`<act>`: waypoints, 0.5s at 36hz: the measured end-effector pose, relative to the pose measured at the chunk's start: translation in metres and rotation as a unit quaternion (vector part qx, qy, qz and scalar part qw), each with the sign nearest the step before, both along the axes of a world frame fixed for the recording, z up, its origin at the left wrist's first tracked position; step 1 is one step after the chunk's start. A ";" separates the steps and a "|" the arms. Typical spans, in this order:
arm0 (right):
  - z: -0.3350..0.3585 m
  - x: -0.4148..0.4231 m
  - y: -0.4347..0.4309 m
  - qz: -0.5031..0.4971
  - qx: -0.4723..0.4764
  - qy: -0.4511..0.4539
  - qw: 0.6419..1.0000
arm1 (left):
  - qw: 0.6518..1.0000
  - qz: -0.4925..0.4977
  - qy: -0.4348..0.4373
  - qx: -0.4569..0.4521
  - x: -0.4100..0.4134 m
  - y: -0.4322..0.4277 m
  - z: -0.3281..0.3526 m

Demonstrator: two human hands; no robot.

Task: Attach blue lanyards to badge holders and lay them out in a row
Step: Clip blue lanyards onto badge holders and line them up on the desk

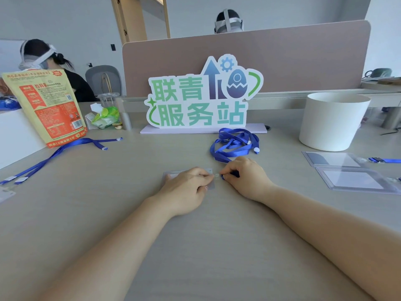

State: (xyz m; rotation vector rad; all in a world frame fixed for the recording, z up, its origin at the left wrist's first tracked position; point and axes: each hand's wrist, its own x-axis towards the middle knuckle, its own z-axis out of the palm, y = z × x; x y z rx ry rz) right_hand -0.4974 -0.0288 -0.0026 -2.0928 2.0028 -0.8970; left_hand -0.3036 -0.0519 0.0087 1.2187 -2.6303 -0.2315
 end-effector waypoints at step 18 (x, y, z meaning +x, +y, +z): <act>-0.002 -0.004 0.012 0.052 -0.059 0.124 0.989 | 0.999 -0.021 0.041 0.017 0.000 -0.001 0.004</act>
